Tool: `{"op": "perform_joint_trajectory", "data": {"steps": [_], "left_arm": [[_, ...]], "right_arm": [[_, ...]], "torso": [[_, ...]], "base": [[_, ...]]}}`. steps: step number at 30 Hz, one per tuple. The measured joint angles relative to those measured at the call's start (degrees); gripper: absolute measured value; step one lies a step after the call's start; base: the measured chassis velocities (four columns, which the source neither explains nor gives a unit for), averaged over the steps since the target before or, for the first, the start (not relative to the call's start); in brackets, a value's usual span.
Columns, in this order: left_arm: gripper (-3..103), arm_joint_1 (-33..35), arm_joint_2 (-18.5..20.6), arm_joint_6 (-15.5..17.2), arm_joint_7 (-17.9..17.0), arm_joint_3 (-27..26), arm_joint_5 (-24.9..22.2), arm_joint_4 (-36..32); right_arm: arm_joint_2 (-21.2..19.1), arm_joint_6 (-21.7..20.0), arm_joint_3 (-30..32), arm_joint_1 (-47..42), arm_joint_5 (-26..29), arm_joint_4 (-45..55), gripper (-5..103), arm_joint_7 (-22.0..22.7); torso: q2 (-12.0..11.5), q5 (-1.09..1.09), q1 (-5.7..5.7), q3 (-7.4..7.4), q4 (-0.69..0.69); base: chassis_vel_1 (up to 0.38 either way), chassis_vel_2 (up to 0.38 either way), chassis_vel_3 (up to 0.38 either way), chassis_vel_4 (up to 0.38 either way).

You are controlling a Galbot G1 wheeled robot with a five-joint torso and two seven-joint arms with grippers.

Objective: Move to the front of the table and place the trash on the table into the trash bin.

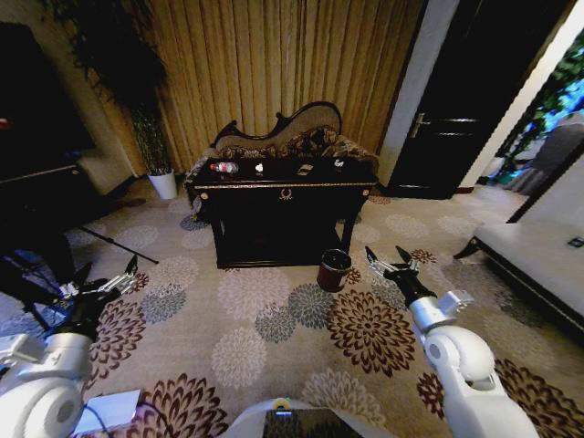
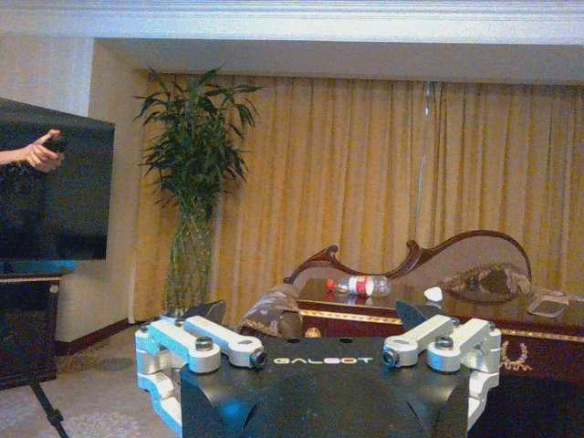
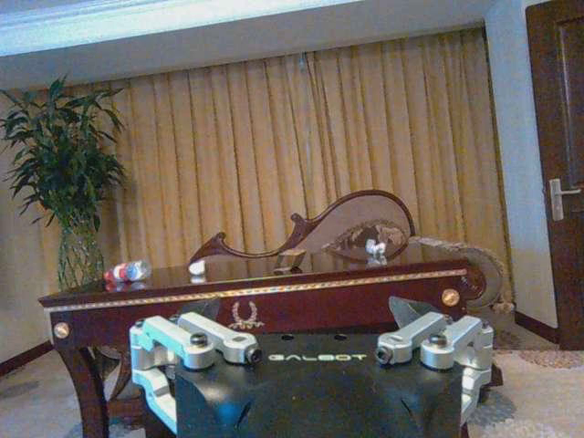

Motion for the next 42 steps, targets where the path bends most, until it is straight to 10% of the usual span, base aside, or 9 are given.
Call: {"op": "perform_joint_trajectory", "data": {"steps": [42], "left_arm": [[100,0.41,-0.55,-0.47,0.28,-0.15,0.07,-0.12]], "right_arm": [[0.31,1.25,-0.32,-0.12,-2.1,-1.22,100,-0.21]], "torso": [[0.0,0.02,0.0,0.0,0.0]], "base": [[-0.078,0.081,0.076,-0.076]]}}
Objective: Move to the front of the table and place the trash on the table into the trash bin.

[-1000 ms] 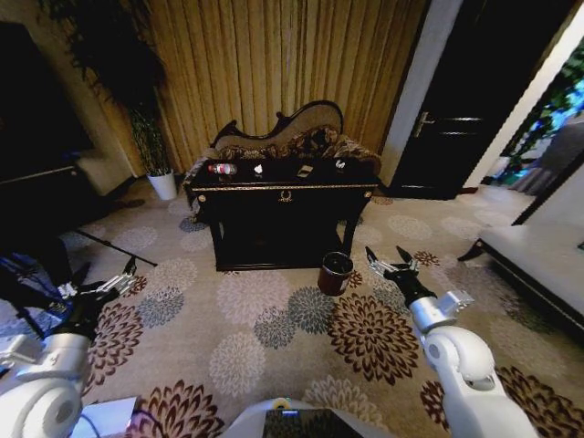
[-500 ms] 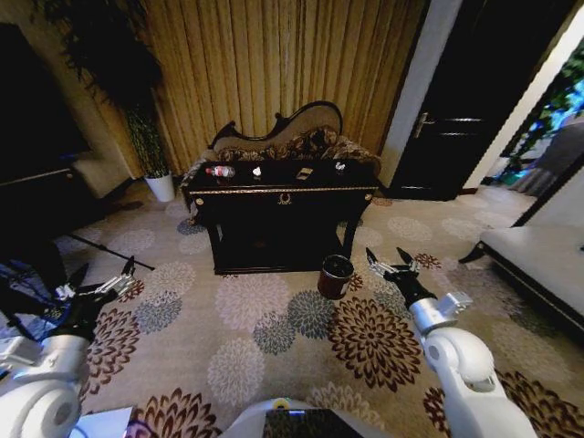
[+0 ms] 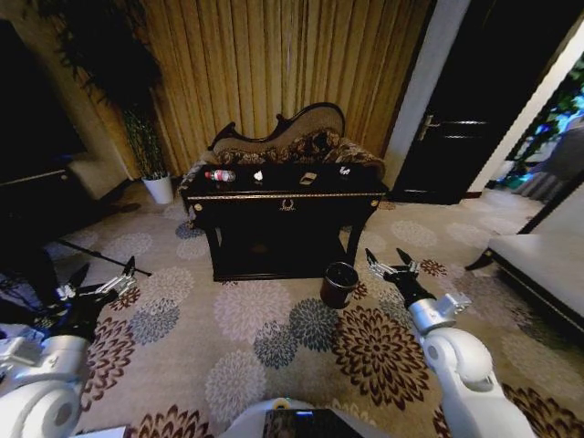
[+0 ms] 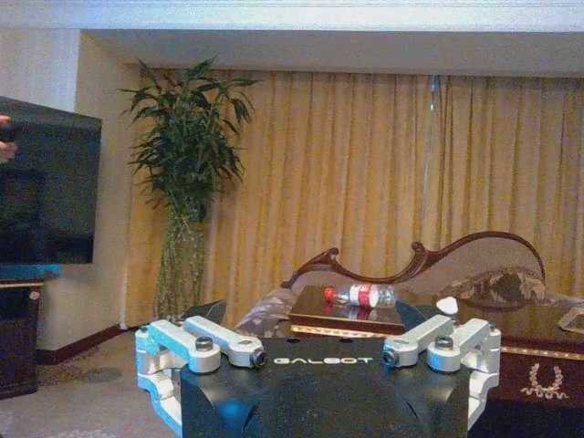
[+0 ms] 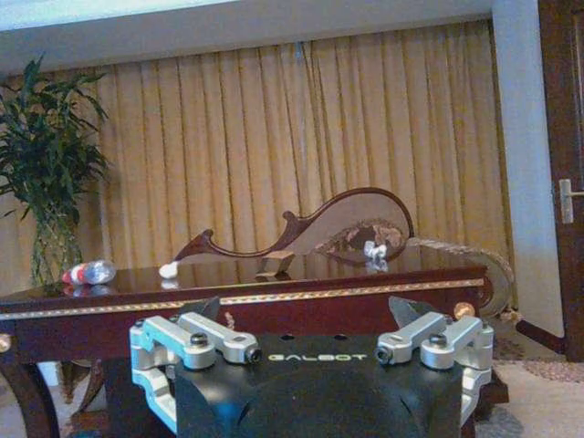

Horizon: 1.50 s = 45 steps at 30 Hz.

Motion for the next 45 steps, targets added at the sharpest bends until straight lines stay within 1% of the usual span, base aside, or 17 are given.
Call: {"op": "perform_joint_trajectory", "data": {"steps": [10,15,20,25,29,34,39,40,45], "left_arm": [[100,-0.12,0.0,0.0,0.01,0.22,0.09,0.11],[100,-0.12,-0.09,-0.01,0.05,0.24,0.13,0.24],[100,-0.06,-0.16,-0.15,0.13,0.21,0.16,0.32],[100,-0.04,-0.17,-0.2,0.15,0.2,0.17,0.37],[100,-0.04,-0.16,-0.23,0.16,0.19,0.17,0.39],[100,-0.02,-0.14,-0.26,0.19,0.15,0.17,0.39],[100,0.1,-0.2,-0.37,0.25,0.1,0.17,0.38],[100,0.15,-0.24,-0.39,0.26,0.07,0.17,0.38],[100,0.21,-0.33,-0.42,0.26,0.02,0.17,0.38]], "right_arm": [[-0.02,0.09,-0.1,0.3,-0.27,-0.32,100,-0.13],[0.08,0.11,-0.02,0.26,-0.37,-0.55,100,-1.39],[0.12,0.26,0.0,0.28,-0.59,-0.75,100,-1.64],[0.17,0.39,0.05,0.19,-0.65,-0.77,100,-1.67],[0.19,0.62,0.1,0.14,-1.01,-0.85,100,-1.67],[0.19,0.66,0.19,0.06,-1.05,-0.87,100,-1.67],[0.21,0.69,0.19,0.04,-1.13,-0.87,100,-1.67],[0.21,0.7,0.18,0.06,-1.16,-0.87,100,-1.68],[0.24,0.71,0.08,0.15,-1.36,-0.87,100,-1.72]], "torso": [[0.0,-0.02,0.0,0.0,0.0],[0.0,-0.02,0.0,0.0,0.0],[0.0,0.01,0.0,0.0,0.0],[0.01,-0.03,0.0,0.0,-0.01],[0.01,-0.02,-0.01,-0.01,0.01],[0.0,0.0,0.0,0.0,0.01],[0.0,-0.02,0.0,0.0,-0.02],[0.0,-0.04,0.0,0.0,-0.02],[0.0,-0.03,0.0,0.0,0.02]], "base": [[-0.121,0.132,0.117,-0.134],[-0.16,0.16,0.16,-0.15],[-0.158,0.161,0.172,-0.153],[-0.171,0.156,0.142,-0.163],[-0.128,0.163,0.157,-0.142],[-0.185,0.168,0.194,-0.167],[-0.208,0.154,0.179,-0.186],[-0.168,0.162,0.152,-0.224],[-0.145,0.201,0.158,-0.192]]}}
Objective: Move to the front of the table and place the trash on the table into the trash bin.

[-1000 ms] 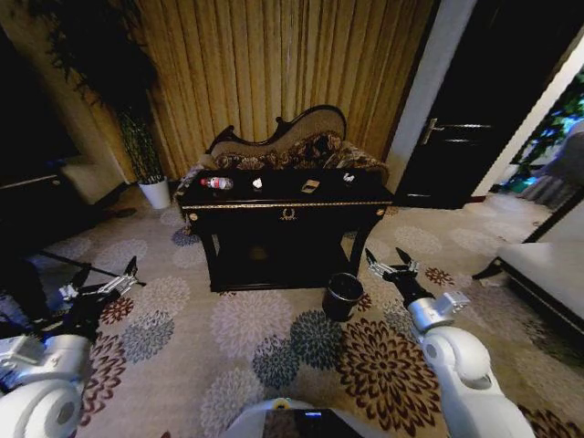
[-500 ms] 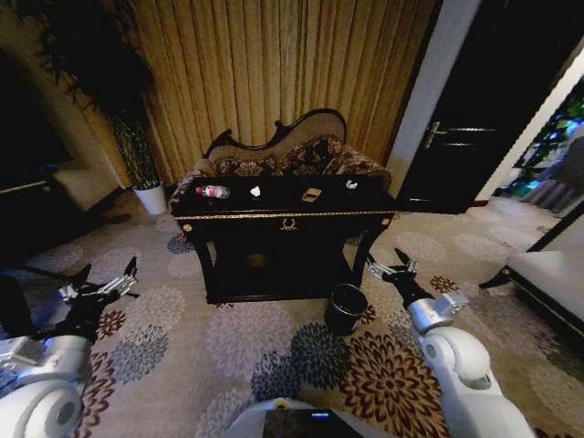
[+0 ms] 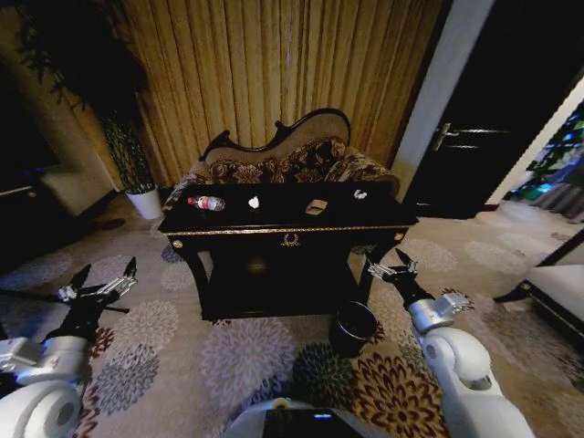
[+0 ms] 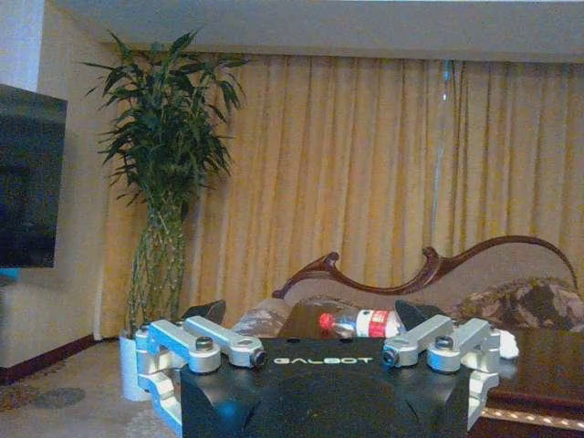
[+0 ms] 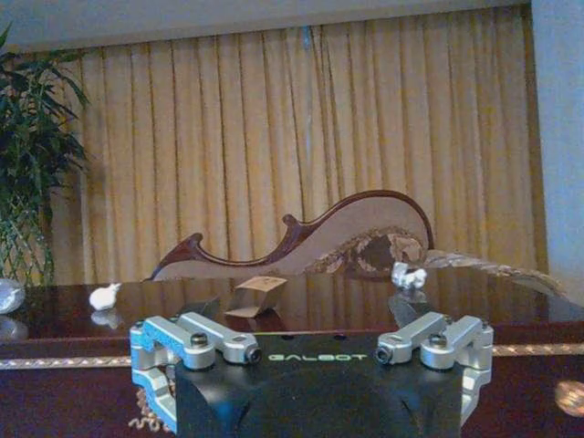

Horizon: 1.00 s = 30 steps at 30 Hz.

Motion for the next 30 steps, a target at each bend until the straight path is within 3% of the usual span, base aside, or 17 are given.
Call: {"op": "perform_joint_trajectory", "data": {"steps": [19,30], "left_arm": [[100,0.1,-0.3,-0.02,0.06,-0.06,-0.03,-0.27],[100,0.2,-0.19,-0.11,0.03,-0.31,-0.19,-0.81]], "right_arm": [[-0.02,0.79,-0.09,0.4,-0.77,-0.48,100,-0.12],[-0.55,-0.06,-1.24,2.94,-0.2,-1.34,100,2.03]], "torso": [[-0.01,0.01,0.02,0.01,-0.01],[0.02,0.01,-0.03,-0.01,-0.02]], "base": [[-0.173,0.152,0.171,-0.172],[-0.013,0.013,0.012,-0.017]]}}
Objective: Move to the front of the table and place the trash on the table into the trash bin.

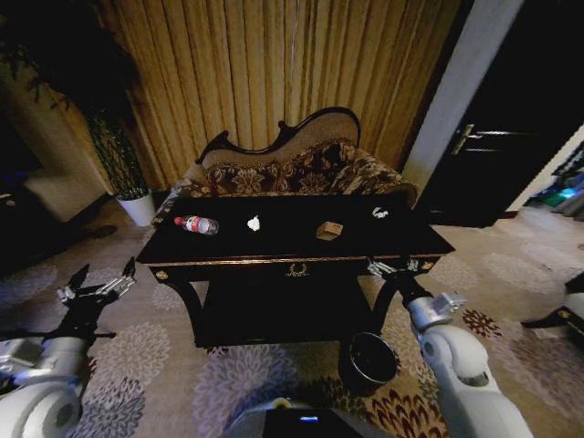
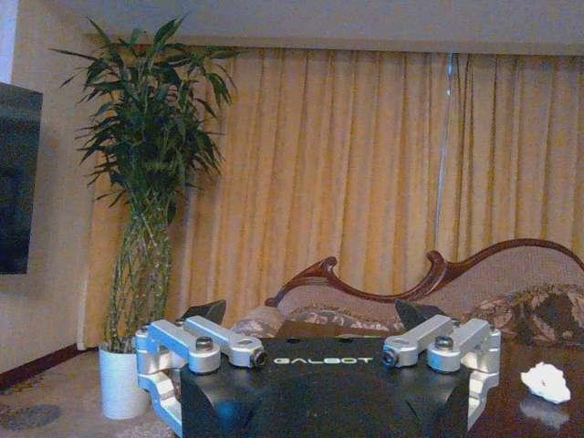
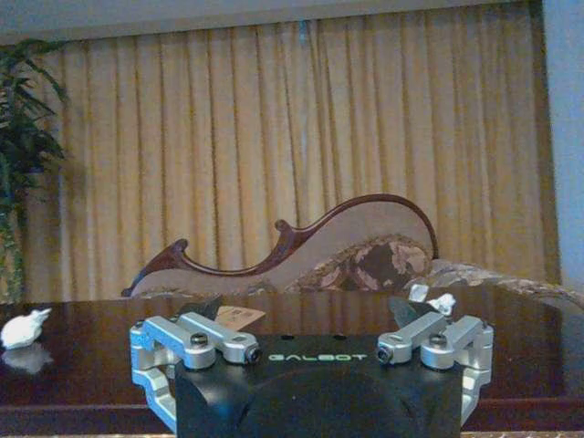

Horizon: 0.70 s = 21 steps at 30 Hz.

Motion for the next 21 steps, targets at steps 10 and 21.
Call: {"op": "perform_joint_trajectory", "data": {"steps": [10,21], "left_arm": [[100,-0.09,0.06,0.0,-0.05,0.77,0.78,-0.01],[100,-0.42,0.94,0.19,-0.36,0.55,0.75,-0.37]], "right_arm": [[-7.09,-17.31,-2.25,10.95,11.69,-0.89,100,9.75],[-16.78,-20.91,-10.8,27.91,18.77,-13.21,100,13.53]], "torso": [[-0.01,0.01,0.02,0.01,-0.01],[-0.02,0.01,0.03,0.02,0.0]], "base": [[0.0,0.0,0.0,0.0],[0.0,0.0,0.0,0.0]]}}
